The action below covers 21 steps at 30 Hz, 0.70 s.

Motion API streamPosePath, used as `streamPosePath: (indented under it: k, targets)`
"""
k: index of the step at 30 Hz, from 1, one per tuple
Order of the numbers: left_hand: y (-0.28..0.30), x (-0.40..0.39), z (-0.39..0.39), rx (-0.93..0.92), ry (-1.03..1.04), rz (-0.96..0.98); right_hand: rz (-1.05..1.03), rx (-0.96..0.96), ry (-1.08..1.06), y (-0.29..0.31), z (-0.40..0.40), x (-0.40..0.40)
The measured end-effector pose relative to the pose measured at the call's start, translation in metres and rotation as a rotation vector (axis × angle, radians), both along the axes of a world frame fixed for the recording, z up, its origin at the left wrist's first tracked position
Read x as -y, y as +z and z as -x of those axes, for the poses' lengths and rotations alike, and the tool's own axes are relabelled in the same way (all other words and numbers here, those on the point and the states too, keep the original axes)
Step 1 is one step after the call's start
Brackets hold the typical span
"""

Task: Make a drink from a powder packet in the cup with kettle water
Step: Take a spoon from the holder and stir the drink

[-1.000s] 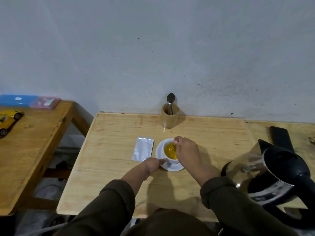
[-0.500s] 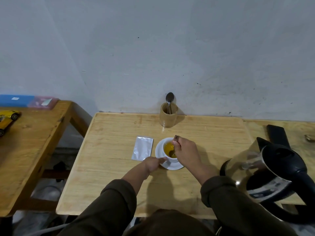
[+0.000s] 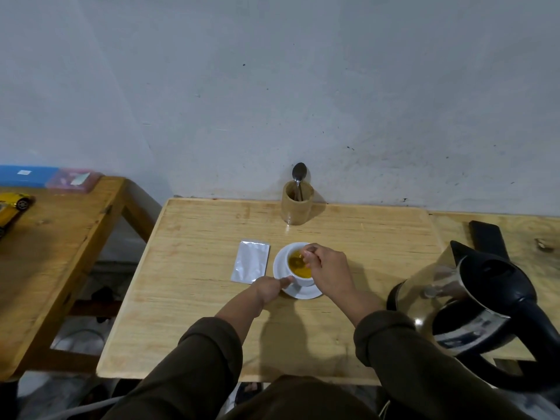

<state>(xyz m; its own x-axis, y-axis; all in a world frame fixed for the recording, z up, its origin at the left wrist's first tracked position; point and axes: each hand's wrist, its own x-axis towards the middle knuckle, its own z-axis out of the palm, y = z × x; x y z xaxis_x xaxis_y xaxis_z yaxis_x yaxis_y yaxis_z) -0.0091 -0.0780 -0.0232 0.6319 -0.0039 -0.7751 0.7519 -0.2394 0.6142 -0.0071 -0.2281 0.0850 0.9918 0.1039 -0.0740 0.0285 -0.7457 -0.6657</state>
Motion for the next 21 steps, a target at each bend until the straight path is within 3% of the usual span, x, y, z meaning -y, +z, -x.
streamPosePath:
  k: [9,21]
  targets:
    - [-0.003,0.0008,0.0004,0.014,0.017,0.004,0.122,0.052,-0.011,-0.0012,-0.0002,0.0073]
    - [-0.0009,0.0003,0.002,0.016,0.005,0.008,-0.027,-0.006,-0.005,-0.0021,0.0057,0.0054]
